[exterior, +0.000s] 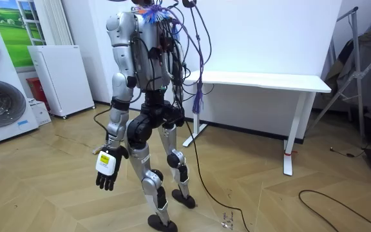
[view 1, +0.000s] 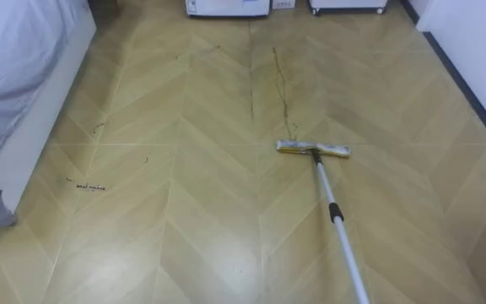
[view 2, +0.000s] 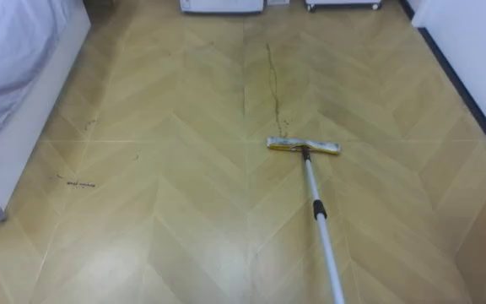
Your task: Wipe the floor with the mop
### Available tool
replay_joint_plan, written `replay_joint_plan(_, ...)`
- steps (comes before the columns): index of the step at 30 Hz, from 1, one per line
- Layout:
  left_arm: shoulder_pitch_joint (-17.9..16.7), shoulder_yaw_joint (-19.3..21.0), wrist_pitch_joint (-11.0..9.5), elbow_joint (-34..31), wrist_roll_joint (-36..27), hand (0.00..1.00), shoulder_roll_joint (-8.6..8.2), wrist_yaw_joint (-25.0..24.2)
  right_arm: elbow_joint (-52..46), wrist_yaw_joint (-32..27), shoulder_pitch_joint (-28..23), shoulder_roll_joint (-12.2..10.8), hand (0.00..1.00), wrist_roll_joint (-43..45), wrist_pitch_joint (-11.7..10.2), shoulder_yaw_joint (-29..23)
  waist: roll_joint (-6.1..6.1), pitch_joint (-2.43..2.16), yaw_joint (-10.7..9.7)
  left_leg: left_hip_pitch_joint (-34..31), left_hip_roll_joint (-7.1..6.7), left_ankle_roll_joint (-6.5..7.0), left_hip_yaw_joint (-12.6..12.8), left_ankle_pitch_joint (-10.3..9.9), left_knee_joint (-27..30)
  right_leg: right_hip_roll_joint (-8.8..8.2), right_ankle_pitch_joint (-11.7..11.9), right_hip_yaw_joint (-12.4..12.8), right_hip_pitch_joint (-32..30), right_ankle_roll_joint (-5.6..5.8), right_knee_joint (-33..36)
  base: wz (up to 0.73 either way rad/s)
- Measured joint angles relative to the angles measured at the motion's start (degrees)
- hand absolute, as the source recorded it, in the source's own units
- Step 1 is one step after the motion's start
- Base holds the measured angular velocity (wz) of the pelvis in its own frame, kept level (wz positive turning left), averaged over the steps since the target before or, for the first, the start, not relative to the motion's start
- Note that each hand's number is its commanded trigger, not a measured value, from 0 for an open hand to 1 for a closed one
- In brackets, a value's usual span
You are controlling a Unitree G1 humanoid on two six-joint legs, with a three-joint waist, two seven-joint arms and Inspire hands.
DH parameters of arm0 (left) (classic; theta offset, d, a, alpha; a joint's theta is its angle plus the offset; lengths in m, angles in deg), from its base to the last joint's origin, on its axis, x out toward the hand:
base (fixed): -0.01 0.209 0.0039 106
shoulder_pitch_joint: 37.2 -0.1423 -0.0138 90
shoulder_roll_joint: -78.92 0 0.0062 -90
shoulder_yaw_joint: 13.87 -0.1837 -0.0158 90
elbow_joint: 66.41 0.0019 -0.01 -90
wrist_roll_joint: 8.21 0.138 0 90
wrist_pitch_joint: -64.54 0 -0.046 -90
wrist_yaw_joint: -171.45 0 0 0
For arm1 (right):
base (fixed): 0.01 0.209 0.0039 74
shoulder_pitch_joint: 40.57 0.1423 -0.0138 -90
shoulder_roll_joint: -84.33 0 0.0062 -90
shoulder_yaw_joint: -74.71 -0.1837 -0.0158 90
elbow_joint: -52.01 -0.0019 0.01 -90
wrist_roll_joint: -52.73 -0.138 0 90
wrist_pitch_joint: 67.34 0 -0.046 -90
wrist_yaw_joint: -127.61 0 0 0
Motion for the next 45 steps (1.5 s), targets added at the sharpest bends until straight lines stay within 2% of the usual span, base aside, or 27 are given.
replay_joint_plan(6,0.5,-0.41,0.5,-0.05,-0.06,0.0,-0.01,0.21,0.02,-0.43,0.12,-0.35,1.0,-0.54,0.01,0.44,-0.57,-0.12,-0.02,-1.1,-0.01,-0.01,-0.09,-0.1,0.66,0.07,0.02,-0.27,-0.56,-0.01,-0.16,0.01)
replay_joint_plan(7,0.54,-0.66,0.5,-0.04,-0.48,0.0,0.0,0.21,0.04,-0.39,0.15,-0.38,1.0,-0.56,-0.01,0.46,-0.83,0.02,-0.07,-1.2,-0.03,-0.01,-0.31,-0.1,0.64,0.07,0.01,-0.45,-0.58,-0.01,-0.2,0.03)
replay_joint_plan(10,0.59,-1.09,0.5,-0.05,-2.32,0.0,-0.18,0.19,0.3,-0.45,0.29,-0.49,1.0,-0.87,-0.01,0.61,-1.0,-0.06,0.02,-1.32,-0.01,-0.03,-0.31,-0.09,0.75,0.09,0.02,-0.45,-0.85,-0.01,-0.19,0.01)
replay_joint_plan(13,0.56,-1.27,0.56,-0.04,-3.22,0.0,-0.04,0.07,0.41,-0.41,0.62,-0.53,1.0,-0.91,0.01,0.95,-1.02,-0.16,0.18,-1.99,0.05,-0.03,-0.24,-0.09,0.75,0.13,0.04,-0.32,-1.59,-0.03,-0.17,-0.01)
replay_joint_plan(18,0.7,-1.41,0.93,0.08,-3.18,0.0,0.02,-0.09,0.48,-0.65,0.66,-0.52,1.0,-1.68,0.0,1.28,-0.73,0.04,0.18,-2.13,0.03,-0.03,-0.18,-0.09,0.66,0.14,0.1,-0.02,-1.78,-0.04,-0.25,-0.01)
replay_joint_plan(24,0.52,-1.18,1.17,0.08,-2.57,0.0,0.24,-0.82,0.62,-0.93,0.53,-0.49,1.0,-2.24,0.06,1.68,-0.68,0.05,0.4,-2.91,-0.3,-0.02,-0.01,-0.1,1.4,0.1,0.09,-0.04,-2.37,-0.04,-0.05,-0.01)
replay_joint_plan(27,1.27,-1.24,1.85,0.71,-2.61,0.0,0.26,-0.74,1.01,-1.11,1.27,-0.48,1.0,-2.56,0.06,1.63,-0.31,0.01,0.23,-5.4,0.11,-0.03,-0.22,-0.15,2.45,0.07,0.16,-0.24,-4.66,-0.14,0.73,0.04)
replay_joint_plan(28,2.15,-1.34,1.91,1.35,-2.64,0.0,0.3,-0.66,0.99,-1.15,1.61,-0.39,1.0,-2.77,0.02,1.64,-0.19,-0.11,0.15,-7.27,0.18,-0.01,-0.42,-0.16,3.54,0.03,0.16,-0.58,-6.17,-0.16,1.56,0.15)
replay_joint_plan(31,4.57,-1.46,1.92,2.32,-3.38,0.0,0.07,-0.67,0.77,-2.33,2.41,-0.43,1.0,-4.58,-0.12,1.63,0.14,-0.09,-0.02,-12.64,0.17,-0.01,-1.4,-0.07,5.52,-0.16,0.23,-1.72,-10.92,-0.3,3.38,0.21)
replay_joint_plan(38,7.49,-1.42,1.48,2.87,-3.36,0.0,-0.23,-0.03,0.55,0.41,2.48,1.11,1.0,-10.83,-2.02,3.58,0.39,-0.05,0.38,-21.15,0.19,-0.11,-2.83,0.05,9.45,0.05,0.47,-3.13,-18.06,-0.8,5.65,0.11)
replay_joint_plan(40,8.42,-1.58,0.83,3.39,-4.09,0.0,-0.29,0.01,0.43,0.23,3.0,1.75,1.0,-12.47,-2.63,4.78,0.62,0.1,0.48,-24.76,0.21,-0.13,-3.25,0.05,11.89,-0.12,0.06,-3.15,-21.89,-1.17,8.53,0.08)
replay_joint_plan(41,9.47,-2.55,0.7,4.1,-5.52,0.0,-0.46,0.02,0.61,-2.36,3.83,1.52,1.0,-12.65,-2.49,5.55,1.33,0.56,0.47,-26.85,0.15,-0.12,-3.4,0.05,13.35,-0.46,-0.43,-3.29,-24.1,-1.23,10.72,0.17)
replay_joint_plan(42,9.8,-2.82,0.73,4.12,-5.75,0.0,-0.63,0.03,0.64,-3.33,4.12,1.28,1.0,-13.06,-2.49,5.56,1.47,0.66,0.46,-27.87,0.11,-0.12,-3.37,0.05,13.94,-0.73,-0.87,-3.26,-25.16,-1.29,11.72,0.26)
replay_joint_plan(44,10.23,-4.37,0.52,4.11,-6.94,0.0,-0.89,0.46,0.89,-6.33,5.24,1.34,1.0,-14.52,-2.57,5.75,2.6,1.35,0.42,-32.32,-0.54,0.01,-3.32,-0.08,16.66,-1.71,-3.01,-2.59,-30.14,-1.33,16.22,0.19)
replay_joint_plan(45,10.23,-4.79,0.53,4.14,-7.16,0.0,-0.79,0.66,0.92,-6.89,5.47,1.36,1.0,-15.01,-2.57,5.83,2.83,1.49,0.49,-33.4,-0.69,-0.03,-3.34,-0.12,16.95,-1.81,-3.25,-2.35,-31.54,-1.48,17.33,0.07)
